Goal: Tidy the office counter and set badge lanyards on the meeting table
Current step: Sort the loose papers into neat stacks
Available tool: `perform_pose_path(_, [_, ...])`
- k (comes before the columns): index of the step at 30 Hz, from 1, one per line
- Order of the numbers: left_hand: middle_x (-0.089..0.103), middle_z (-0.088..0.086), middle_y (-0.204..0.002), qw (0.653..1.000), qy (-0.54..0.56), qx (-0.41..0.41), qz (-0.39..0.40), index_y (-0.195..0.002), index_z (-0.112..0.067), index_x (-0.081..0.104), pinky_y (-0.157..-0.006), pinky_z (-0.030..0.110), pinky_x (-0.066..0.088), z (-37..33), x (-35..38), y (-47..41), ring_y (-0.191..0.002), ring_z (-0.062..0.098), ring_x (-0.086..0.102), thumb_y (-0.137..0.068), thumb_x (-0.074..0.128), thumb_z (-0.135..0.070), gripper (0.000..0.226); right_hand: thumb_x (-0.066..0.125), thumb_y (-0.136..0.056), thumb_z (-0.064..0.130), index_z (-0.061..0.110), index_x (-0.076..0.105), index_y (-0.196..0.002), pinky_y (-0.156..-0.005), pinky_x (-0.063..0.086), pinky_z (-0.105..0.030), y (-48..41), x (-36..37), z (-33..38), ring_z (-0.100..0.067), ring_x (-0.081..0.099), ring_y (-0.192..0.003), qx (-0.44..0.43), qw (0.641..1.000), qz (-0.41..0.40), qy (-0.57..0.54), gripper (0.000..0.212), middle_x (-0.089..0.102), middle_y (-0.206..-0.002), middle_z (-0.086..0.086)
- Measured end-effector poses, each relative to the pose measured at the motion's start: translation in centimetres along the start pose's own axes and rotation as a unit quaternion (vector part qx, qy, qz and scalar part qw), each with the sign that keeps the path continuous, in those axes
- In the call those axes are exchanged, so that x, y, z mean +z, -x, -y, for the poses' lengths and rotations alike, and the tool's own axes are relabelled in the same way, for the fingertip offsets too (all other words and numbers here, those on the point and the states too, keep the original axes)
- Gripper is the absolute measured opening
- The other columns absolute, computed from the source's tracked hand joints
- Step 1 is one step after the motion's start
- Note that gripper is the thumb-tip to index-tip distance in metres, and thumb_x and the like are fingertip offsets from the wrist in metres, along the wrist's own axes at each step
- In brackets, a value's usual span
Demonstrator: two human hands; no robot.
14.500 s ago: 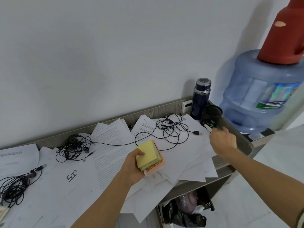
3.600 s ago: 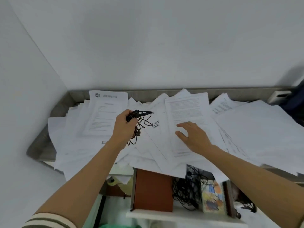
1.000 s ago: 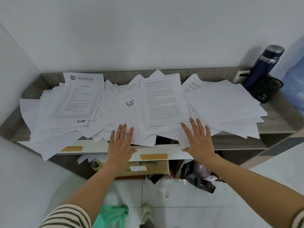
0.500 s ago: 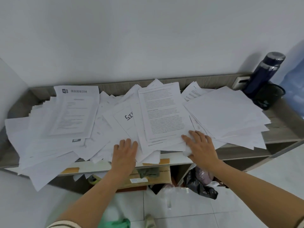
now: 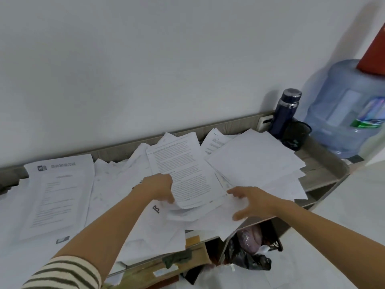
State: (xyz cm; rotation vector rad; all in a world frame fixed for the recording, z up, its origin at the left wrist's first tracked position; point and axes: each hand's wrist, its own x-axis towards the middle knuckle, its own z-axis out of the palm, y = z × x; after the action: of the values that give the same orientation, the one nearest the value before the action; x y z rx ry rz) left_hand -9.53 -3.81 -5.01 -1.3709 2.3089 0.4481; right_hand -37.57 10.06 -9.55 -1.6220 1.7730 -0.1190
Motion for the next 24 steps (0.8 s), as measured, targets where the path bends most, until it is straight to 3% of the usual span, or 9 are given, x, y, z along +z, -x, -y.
perform_pose_path(3, [0.058,-0.004,-0.092,0.998,0.021,0.017,-0.048,-0.090,-0.022,0.052,-0.073,0.029,0.044,-2.6,-2.0,-3.0,-0.085,0.015,0.055,-0.081,0.070,-0.040,0.027,0.074,-0.080,0.048,0.027,0.056,-0.131,-0.094,0.050,-0.027,-0.4,-2.4,-2.7,-0.008,0.060,-0.102,0.027,0.991,-0.126,-0.034,0.058,0.064,-0.118,0.006])
perform_pose_path(7, [0.061,-0.001,-0.105,0.988,0.113,0.029,-0.100,-0.101,-0.019,0.058,-0.075,0.030,0.043,-7.4,-4.6,-8.0,-0.094,0.017,0.056,-0.085,0.063,-0.035,0.023,0.061,-0.092,0.044,0.026,0.057,-0.130,-0.095,0.046,-0.027,-2.4,-6.1,-8.2,-0.014,0.059,-0.110,0.097,0.969,-0.225,0.031,0.042,0.063,-0.126,0.003])
perform_pose_path(11, [0.056,0.002,-0.116,0.973,0.202,0.033,-0.108,-0.115,-0.017,0.055,-0.081,0.029,0.043,-11.1,-4.9,-12.7,-0.096,0.017,0.051,-0.088,0.062,-0.034,0.032,0.055,-0.095,0.047,0.028,0.051,-0.135,-0.100,0.042,-0.032,-4.1,-7.6,-11.5,-0.018,0.049,-0.122,0.115,0.965,-0.224,0.070,0.044,0.054,-0.132,0.001])
perform_pose_path(15, [0.053,0.005,-0.128,0.959,0.262,0.007,-0.105,-0.130,-0.017,0.049,-0.093,0.032,0.045,-15.4,-5.8,-18.4,-0.112,0.021,0.053,-0.087,0.065,-0.040,0.051,0.052,-0.095,0.047,0.028,0.052,-0.132,-0.099,0.041,-0.030,-5.7,-8.2,-15.1,-0.014,0.041,-0.122,0.075,0.976,-0.190,0.072,0.042,0.045,-0.130,0.005])
perform_pose_path(17, [0.052,0.004,-0.131,0.961,0.264,-0.014,-0.086,-0.135,-0.015,0.045,-0.091,0.030,0.043,-16.3,-5.7,-20.3,-0.116,0.021,0.051,-0.085,0.066,-0.046,0.062,0.054,-0.094,0.047,0.028,0.053,-0.129,-0.099,0.040,-0.028,-6.1,-8.0,-16.3,-0.013,0.039,-0.120,0.044,0.978,-0.199,0.052,0.040,0.044,-0.127,0.007])
perform_pose_path(21, [0.057,0.002,-0.125,0.968,0.247,-0.028,-0.047,-0.126,-0.011,0.051,-0.080,0.028,0.042,-18.5,-5.4,-23.6,-0.105,0.019,0.055,-0.075,0.072,-0.058,0.072,0.060,-0.090,0.047,0.027,0.057,-0.123,-0.093,0.039,-0.022,-6.8,-8.5,-18.5,-0.011,0.042,-0.114,0.012,0.975,-0.219,0.020,0.039,0.047,-0.120,0.008])
perform_pose_path(24, [0.066,0.002,-0.110,0.957,0.291,-0.021,-0.003,-0.115,-0.008,0.061,-0.081,0.032,0.051,-19.8,-6.1,-24.7,-0.098,0.021,0.064,-0.069,0.079,-0.053,0.068,0.061,-0.089,0.049,0.028,0.060,-0.118,-0.088,0.040,-0.021,-7.3,-8.7,-19.4,-0.009,0.044,-0.111,0.005,0.973,-0.232,0.001,0.037,0.049,-0.117,0.009])
